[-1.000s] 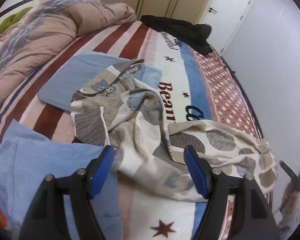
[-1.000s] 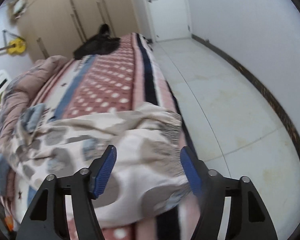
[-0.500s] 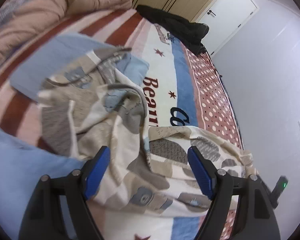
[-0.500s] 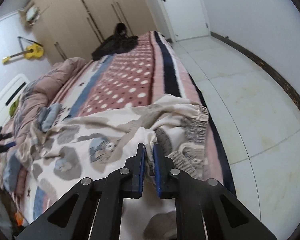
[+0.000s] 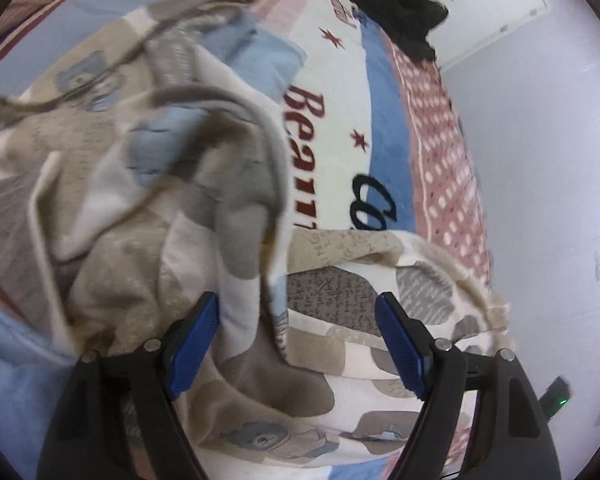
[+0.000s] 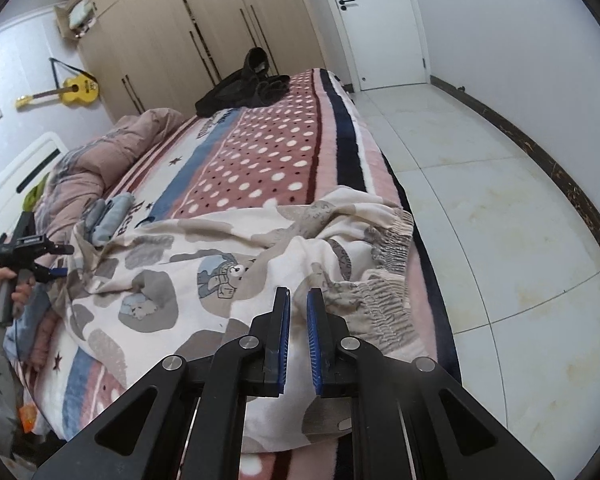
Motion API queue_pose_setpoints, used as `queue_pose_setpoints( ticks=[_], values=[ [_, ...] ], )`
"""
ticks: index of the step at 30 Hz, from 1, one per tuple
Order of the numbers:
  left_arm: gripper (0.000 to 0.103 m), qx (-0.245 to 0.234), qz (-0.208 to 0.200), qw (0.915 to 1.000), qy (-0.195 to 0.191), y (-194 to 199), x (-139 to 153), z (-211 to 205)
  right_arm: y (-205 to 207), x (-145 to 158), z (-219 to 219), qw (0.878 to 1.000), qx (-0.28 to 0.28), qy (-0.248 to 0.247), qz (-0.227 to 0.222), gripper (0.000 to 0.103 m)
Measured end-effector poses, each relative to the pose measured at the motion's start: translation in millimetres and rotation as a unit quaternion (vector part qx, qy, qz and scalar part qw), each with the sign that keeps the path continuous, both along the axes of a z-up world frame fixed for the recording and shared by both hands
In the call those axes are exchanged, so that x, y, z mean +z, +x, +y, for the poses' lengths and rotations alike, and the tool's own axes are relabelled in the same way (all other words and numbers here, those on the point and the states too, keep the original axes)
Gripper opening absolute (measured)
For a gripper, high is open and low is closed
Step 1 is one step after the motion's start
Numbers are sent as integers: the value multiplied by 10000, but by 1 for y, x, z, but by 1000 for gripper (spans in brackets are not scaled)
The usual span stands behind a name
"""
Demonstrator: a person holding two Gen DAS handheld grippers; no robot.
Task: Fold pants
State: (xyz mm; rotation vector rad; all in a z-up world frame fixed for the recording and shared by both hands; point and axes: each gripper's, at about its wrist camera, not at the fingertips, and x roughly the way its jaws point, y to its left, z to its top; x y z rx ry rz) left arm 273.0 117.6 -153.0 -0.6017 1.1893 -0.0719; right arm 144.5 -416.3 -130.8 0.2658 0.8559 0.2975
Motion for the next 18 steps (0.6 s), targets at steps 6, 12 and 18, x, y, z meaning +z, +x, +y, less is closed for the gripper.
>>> queue_pose_setpoints(
  ticks=[6,12,18],
  values=[
    [73,-363,72,9979,522,-2,12,-20,6,-1,-2,9994,-155,-274,112,26],
    [73,-601,-175,9980,96,-15,40,-21,23,-7,-12,9985,-347,-387,198,59],
    [73,-419,328,9979,369,7,2,-28,46,-30,-13,9978,-366,-108,537,59]
  ],
)
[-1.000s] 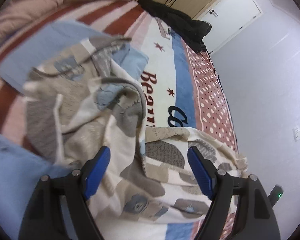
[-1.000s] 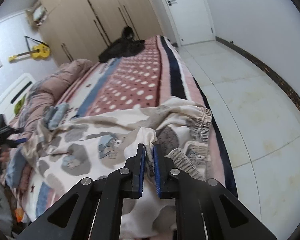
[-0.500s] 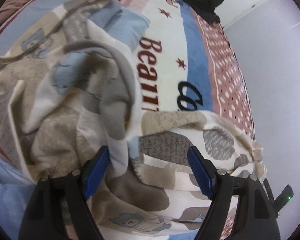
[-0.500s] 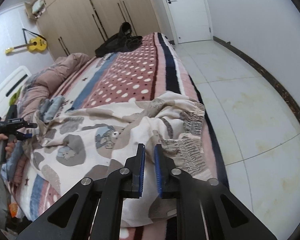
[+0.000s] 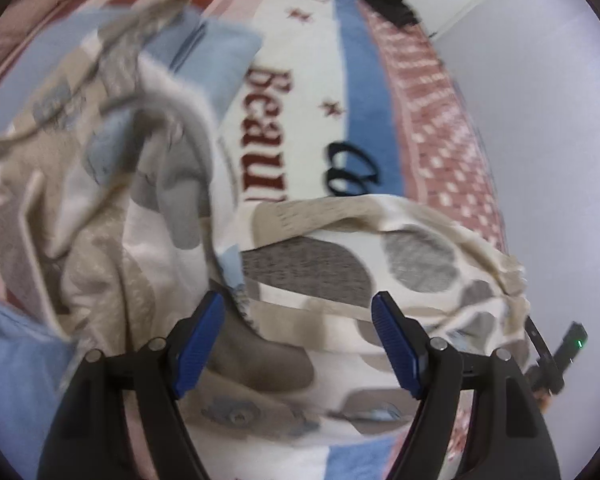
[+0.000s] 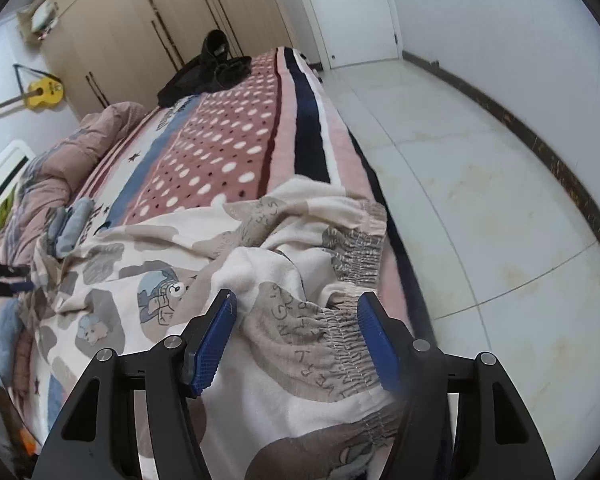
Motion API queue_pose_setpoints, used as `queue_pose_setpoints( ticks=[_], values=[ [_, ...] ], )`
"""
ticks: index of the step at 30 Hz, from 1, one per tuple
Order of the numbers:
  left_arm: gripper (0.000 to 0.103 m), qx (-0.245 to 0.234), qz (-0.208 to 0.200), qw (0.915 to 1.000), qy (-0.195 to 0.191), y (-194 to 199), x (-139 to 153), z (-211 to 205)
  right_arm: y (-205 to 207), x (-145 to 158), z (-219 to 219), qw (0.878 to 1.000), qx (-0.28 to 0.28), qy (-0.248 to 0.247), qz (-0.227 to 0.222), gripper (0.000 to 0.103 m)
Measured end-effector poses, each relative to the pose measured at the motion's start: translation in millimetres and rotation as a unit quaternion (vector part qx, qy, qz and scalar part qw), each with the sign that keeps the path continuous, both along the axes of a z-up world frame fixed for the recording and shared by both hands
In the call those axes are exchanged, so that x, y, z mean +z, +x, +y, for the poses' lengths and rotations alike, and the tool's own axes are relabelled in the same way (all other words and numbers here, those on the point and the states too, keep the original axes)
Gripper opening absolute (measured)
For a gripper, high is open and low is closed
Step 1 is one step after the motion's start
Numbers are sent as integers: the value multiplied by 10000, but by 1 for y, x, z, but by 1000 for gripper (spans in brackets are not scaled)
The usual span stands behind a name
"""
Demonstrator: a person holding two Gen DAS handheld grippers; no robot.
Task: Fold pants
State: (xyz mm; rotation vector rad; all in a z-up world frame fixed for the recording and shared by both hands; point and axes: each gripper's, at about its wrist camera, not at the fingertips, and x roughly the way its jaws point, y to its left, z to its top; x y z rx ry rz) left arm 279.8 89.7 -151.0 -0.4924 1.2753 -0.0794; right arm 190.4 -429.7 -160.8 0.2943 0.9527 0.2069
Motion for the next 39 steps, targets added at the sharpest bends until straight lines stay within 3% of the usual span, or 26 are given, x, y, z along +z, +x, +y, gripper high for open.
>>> queue_pose_setpoints(
  ticks=[3,6,7,8,10,18,21,24,25,26,28,30,31,33,34,35,39],
  values=[
    [62,180,206,9996,84,8,-22,6,1,-1,-1,9999,-17,123,-29,61],
    [39,265,334,9987,285,13,-34,6,1,0,1,9999,51,156,-21,57],
    [26,286,310,9983,395,13,-34,6,1,0,2,9999,91,110,-9,48],
    [6,273,236,9980,526,12,-32,5,1,1,4,9998,161,72,-11,28],
    [4,187,-9,9977,647,8,-22,3,0,4,8,9997,244,56,-63,5],
    [0,329,-924,9919,808,1,36,10,-16,38,12,9974,290,18,-658,2],
    [0,310,-1012,9916,740,3,48,14,-17,53,8,9967,242,-28,-779,2],
    [0,165,-808,9947,610,6,44,12,-12,57,7,9969,236,-193,-727,6],
    [0,206,-705,9962,458,5,36,14,-10,54,5,9976,219,-195,-633,14],
    [0,229,-659,9967,413,5,31,11,-6,48,2,9987,225,-116,-448,44],
    [0,248,-591,9969,458,5,19,11,2,32,-6,9998,122,57,-133,78],
    [0,280,-559,9968,503,1,12,12,5,15,-11,10000,-7,32,70,78],
    [0,284,-558,9969,482,0,11,13,6,9,-12,9998,-7,103,154,77],
    [0,323,-557,9969,446,-1,10,16,7,-5,-9,9978,235,472,397,65],
    [0,340,-569,9968,443,-2,10,17,6,-7,-5,9977,304,445,423,40],
    [0,357,-600,9964,473,-3,11,18,3,-7,2,9983,373,243,368,25],
    [0,466,-806,9945,485,-6,23,27,-13,11,14,9990,419,-72,-151,20]
  ],
)
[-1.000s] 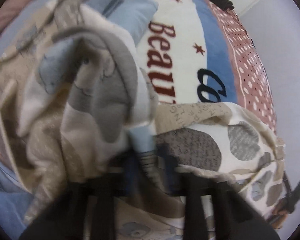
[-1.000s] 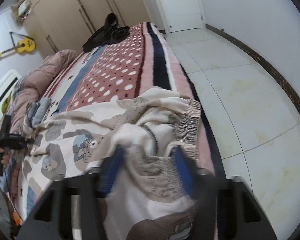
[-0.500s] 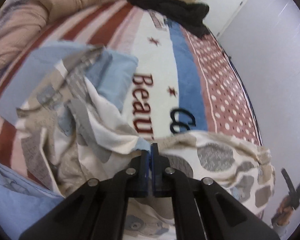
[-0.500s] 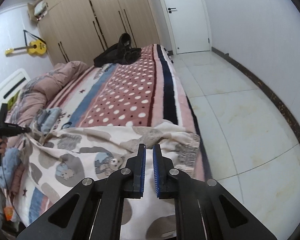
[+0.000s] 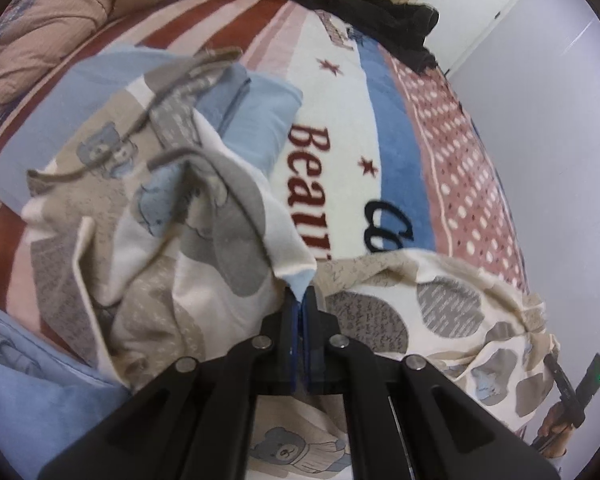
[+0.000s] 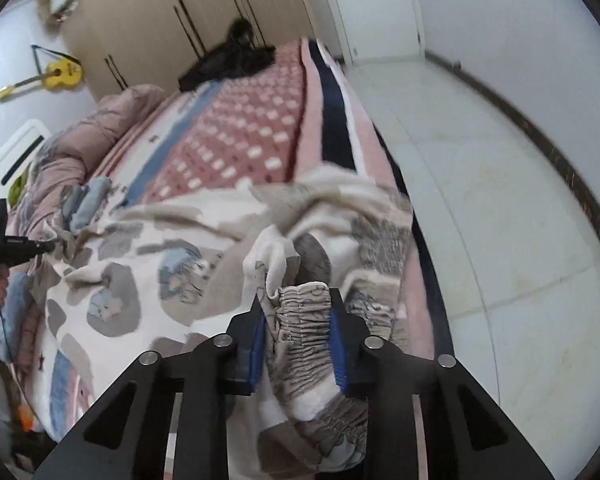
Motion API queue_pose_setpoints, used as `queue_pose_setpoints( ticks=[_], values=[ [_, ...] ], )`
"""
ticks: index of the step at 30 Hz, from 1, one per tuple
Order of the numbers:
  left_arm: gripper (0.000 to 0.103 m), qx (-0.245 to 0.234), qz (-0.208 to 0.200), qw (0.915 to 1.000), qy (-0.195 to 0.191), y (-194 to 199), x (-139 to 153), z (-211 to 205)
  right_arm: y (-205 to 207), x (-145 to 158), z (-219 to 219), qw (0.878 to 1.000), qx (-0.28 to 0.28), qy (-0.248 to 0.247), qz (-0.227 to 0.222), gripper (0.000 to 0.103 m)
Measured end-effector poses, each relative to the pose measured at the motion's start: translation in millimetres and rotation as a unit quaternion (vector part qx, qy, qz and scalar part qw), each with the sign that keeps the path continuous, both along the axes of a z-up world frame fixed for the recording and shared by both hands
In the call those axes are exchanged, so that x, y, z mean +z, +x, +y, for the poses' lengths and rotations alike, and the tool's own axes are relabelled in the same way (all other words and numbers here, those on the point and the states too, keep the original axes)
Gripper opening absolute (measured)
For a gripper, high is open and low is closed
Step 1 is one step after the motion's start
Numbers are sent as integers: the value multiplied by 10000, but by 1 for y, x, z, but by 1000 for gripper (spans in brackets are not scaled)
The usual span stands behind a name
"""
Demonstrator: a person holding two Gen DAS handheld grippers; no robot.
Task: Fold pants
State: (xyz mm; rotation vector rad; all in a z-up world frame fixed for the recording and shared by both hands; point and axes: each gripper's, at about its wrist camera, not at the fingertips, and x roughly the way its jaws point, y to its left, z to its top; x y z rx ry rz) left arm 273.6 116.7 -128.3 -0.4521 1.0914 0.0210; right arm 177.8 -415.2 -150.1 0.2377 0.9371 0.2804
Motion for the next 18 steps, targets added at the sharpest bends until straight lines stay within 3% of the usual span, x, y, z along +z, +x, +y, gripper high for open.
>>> queue_pose_setpoints(
  ticks=[5,9,12,18],
  values=[
    [0,92,-321,9994,36,5,24,5,-4,37,-4,9982,-195,-35,-562,20],
    [0,109,-458,9986,247,19,38,5,14,57,-7,9966,-362,-289,-678,20],
    [0,208,-526,9975,420,34,42,10,31,57,-13,9958,-538,-318,-670,20],
    [0,295,-174,9991,254,53,17,18,76,24,-14,9944,-762,-669,-282,22]
  ],
)
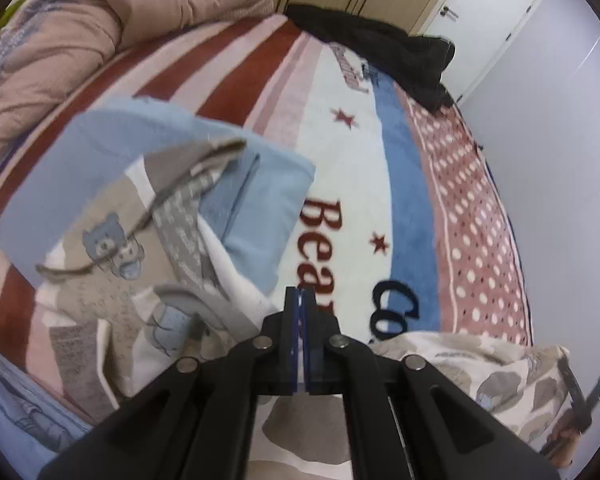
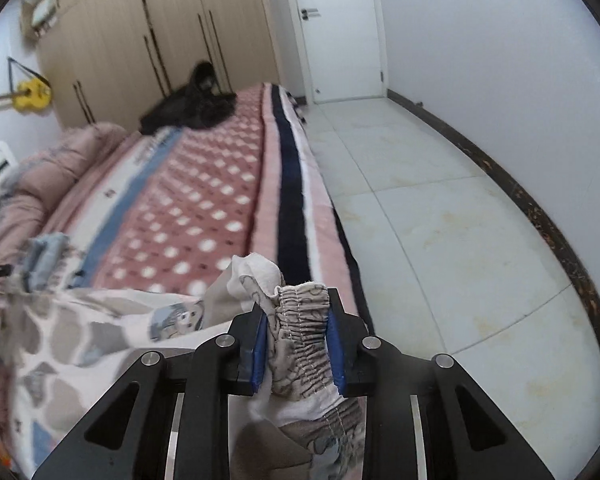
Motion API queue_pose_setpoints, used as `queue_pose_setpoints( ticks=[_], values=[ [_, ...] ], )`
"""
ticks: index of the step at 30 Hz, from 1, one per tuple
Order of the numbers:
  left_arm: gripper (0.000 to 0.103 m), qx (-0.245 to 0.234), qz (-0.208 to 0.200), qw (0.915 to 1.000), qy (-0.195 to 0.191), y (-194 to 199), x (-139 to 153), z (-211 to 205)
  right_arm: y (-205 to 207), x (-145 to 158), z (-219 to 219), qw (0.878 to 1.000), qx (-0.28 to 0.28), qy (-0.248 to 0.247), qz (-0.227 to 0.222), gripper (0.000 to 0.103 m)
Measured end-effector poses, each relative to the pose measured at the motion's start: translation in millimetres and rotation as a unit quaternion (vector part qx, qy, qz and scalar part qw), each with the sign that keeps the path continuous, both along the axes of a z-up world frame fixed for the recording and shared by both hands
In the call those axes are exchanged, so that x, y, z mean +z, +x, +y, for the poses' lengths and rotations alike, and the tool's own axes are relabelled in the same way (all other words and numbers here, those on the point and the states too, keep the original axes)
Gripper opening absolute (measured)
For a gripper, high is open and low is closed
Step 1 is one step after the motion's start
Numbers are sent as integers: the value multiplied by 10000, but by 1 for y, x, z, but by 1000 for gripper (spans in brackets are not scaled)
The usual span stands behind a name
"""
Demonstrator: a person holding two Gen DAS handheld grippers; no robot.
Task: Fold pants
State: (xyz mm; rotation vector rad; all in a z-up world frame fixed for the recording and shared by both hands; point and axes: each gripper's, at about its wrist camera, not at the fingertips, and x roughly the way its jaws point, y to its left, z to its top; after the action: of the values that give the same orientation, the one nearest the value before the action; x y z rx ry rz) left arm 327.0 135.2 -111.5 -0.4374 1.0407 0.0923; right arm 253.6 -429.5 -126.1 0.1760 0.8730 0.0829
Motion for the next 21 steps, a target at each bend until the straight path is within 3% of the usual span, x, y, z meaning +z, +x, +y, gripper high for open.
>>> queue_pose_setpoints(
  ticks=[4,6,7,8,12,14,17,21],
  values=[
    [5,-134,212,9997,-1,-7,-9,3,11,-34,0,9968,-346,-121,706,38],
    [18,-140,215,9997,14,-10,-5,7,4,-30,5,9962,-503,-414,584,49],
    [35,-96,157,9998,-37,-13,0,10,0,-24,9,9955,-566,-607,457,56],
    [44,-56,74,9999,-53,-16,5,11,-4,-14,17,9953,-527,-767,271,61],
    [45,-145,-52,9998,153,-21,26,10,-15,24,56,9972,206,-691,-216,64],
    [48,-182,-14,9997,148,-23,30,11,-16,33,86,9944,911,-474,-235,64],
    [54,-243,4,9991,336,-29,35,12,-14,26,137,9816,1827,-547,-67,64],
    [59,-143,-7,9989,450,-43,43,30,0,-10,186,9662,2405,-894,233,64]
  ],
)
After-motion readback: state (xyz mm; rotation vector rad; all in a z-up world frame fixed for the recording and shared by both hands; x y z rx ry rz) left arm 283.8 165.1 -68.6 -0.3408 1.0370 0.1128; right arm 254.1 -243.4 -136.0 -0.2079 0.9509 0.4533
